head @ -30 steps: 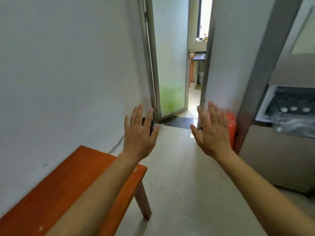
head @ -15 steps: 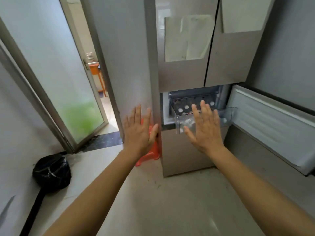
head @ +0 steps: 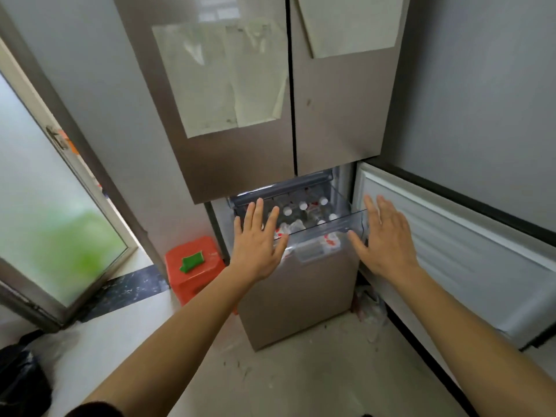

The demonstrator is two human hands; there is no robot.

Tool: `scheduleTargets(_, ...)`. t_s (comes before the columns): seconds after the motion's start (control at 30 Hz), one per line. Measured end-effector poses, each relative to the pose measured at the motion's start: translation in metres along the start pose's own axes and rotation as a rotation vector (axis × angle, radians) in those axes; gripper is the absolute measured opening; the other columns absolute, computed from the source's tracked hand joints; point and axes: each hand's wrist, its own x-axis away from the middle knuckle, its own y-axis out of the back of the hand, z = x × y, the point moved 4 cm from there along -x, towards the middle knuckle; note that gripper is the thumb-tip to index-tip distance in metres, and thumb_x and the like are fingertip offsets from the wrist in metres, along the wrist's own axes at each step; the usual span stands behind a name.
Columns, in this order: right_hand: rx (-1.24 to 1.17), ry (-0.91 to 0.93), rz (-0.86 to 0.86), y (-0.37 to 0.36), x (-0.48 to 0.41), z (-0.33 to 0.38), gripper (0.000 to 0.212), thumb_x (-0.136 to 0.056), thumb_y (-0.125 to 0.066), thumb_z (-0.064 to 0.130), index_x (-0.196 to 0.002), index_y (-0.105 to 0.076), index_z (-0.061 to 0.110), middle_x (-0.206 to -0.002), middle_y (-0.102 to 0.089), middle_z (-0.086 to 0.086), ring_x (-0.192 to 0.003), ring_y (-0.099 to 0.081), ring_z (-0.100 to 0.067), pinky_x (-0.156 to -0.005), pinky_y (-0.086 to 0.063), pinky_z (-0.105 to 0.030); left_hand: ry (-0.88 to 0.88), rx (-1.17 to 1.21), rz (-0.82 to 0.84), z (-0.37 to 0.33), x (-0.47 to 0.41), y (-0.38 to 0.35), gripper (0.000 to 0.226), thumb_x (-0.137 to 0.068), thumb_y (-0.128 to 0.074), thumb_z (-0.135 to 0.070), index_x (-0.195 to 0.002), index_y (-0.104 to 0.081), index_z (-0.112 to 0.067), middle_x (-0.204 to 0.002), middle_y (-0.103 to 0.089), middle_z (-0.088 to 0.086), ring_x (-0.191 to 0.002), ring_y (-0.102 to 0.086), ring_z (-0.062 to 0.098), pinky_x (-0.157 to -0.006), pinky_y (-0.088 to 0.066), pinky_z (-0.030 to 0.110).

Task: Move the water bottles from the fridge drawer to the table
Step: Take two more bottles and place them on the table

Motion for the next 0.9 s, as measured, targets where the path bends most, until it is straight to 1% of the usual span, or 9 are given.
scheduleTargets(0.13, -0.027, 0.046, 0.136, -0.044, -0.063, -0.033, 0.082, -0.097, -0.045, 0.055, -0.159, -0.007, 0.017, -0.162, -0.019, -0.019, -0.150, -0.020, -0.034, -0.121, -0.022, -0.048, 0.087, -0.028, 0.104, -0.006, -0.052, -0.034, 0.070, -0.098, -0.016, -0.063, -0.157, 0.001, -0.029, -0.163, 0.018, 0.006, -0.149, 0.021, 0.025, -0.122, 0.002, 0.052)
scheduleTargets(0.27, -0.042, 0.156, 0.311, -0.083, -0.121, -0.051, 0.082, -0.098, -0.045, 0.054, -0.159, -0.003, 0.019, -0.163, -0.017, -0.018, -0.149, -0.021, -0.034, -0.118, -0.026, -0.047, 0.173, -0.031, 0.210, -0.001, -0.090, -0.061, 0.071, -0.098, -0.019, -0.064, -0.156, 0.002, -0.030, -0.164, 0.017, 0.006, -0.151, 0.015, 0.026, -0.122, -0.002, 0.052)
scheduleTargets(0.37, -0.066, 0.246, 0.404, -0.112, -0.157, -0.052, 0.080, -0.098, -0.045, 0.052, -0.159, -0.004, 0.020, -0.161, -0.023, -0.019, -0.146, -0.027, -0.035, -0.115, -0.032, -0.048, 0.240, 0.001, 0.266, 0.006, -0.105, -0.083, 0.073, -0.097, -0.020, -0.065, -0.157, 0.001, -0.030, -0.164, 0.015, 0.005, -0.151, 0.012, 0.025, -0.120, -0.002, 0.051)
scheduleTargets(0.47, -0.092, 0.327, 0.487, -0.139, -0.177, -0.041, 0.079, -0.098, -0.045, 0.050, -0.159, -0.006, 0.020, -0.159, -0.028, -0.018, -0.142, -0.033, -0.036, -0.111, -0.038, -0.048, 0.290, 0.036, 0.315, 0.016, -0.107, -0.105, 0.073, -0.097, -0.018, -0.066, -0.157, 0.001, -0.030, -0.164, 0.013, 0.005, -0.151, 0.009, 0.026, -0.120, -0.002, 0.050)
scheduleTargets(0.53, -0.112, 0.376, 0.543, -0.155, -0.188, -0.029, 0.079, -0.097, -0.049, 0.048, -0.159, -0.006, 0.022, -0.160, -0.026, -0.014, -0.143, -0.032, -0.035, -0.109, -0.040, -0.049, 0.298, 0.030, 0.340, 0.025, -0.111, -0.117, 0.071, -0.098, -0.018, -0.065, -0.157, 0.001, -0.030, -0.165, 0.010, 0.005, -0.152, 0.008, 0.027, -0.120, -0.002, 0.049)
scheduleTargets(0.67, -0.154, 0.508, 0.628, -0.186, -0.211, 0.003, 0.076, -0.098, -0.052, 0.044, -0.158, -0.009, 0.025, -0.158, -0.029, -0.013, -0.142, -0.034, -0.034, -0.107, -0.042, -0.048, 0.316, 0.045, 0.370, 0.049, -0.128, -0.138, 0.068, -0.100, -0.021, -0.061, -0.157, -0.002, -0.030, -0.165, 0.005, 0.006, -0.152, 0.004, 0.028, -0.120, -0.005, 0.049)
scheduleTargets(0.77, -0.170, 0.547, 0.714, -0.208, -0.218, 0.026, 0.075, -0.098, -0.055, 0.042, -0.158, -0.012, 0.028, -0.157, -0.033, -0.010, -0.140, -0.037, -0.032, -0.106, -0.042, -0.045, 0.304, 0.045, 0.404, 0.069, -0.139, -0.152, 0.068, -0.100, -0.022, -0.060, -0.157, -0.005, -0.028, -0.165, 0.001, 0.007, -0.152, -0.001, 0.030, -0.120, -0.007, 0.052)
scheduleTargets(0.83, -0.140, 0.576, 0.810, -0.225, -0.218, 0.042, 0.074, -0.096, -0.059, 0.041, -0.157, -0.019, 0.027, -0.155, -0.038, -0.010, -0.138, -0.040, -0.031, -0.106, -0.041, -0.043, 0.281, 0.030, 0.440, 0.082, -0.143, -0.160, 0.067, -0.100, -0.028, -0.057, -0.157, -0.008, -0.026, -0.164, -0.007, 0.009, -0.151, -0.007, 0.032, -0.120, -0.010, 0.052)
scheduleTargets(0.9, -0.090, 0.609, 0.887, -0.242, -0.221, 0.056, 0.070, -0.093, -0.063, 0.042, -0.153, -0.031, 0.027, -0.150, -0.045, -0.009, -0.133, -0.046, -0.030, -0.104, -0.044, -0.042, 0.228, -0.013, 0.476, 0.093, -0.148, -0.168, 0.067, -0.099, -0.038, -0.052, -0.156, -0.015, -0.023, -0.161, -0.021, 0.012, -0.147, -0.021, 0.033, -0.118, -0.020, 0.050)
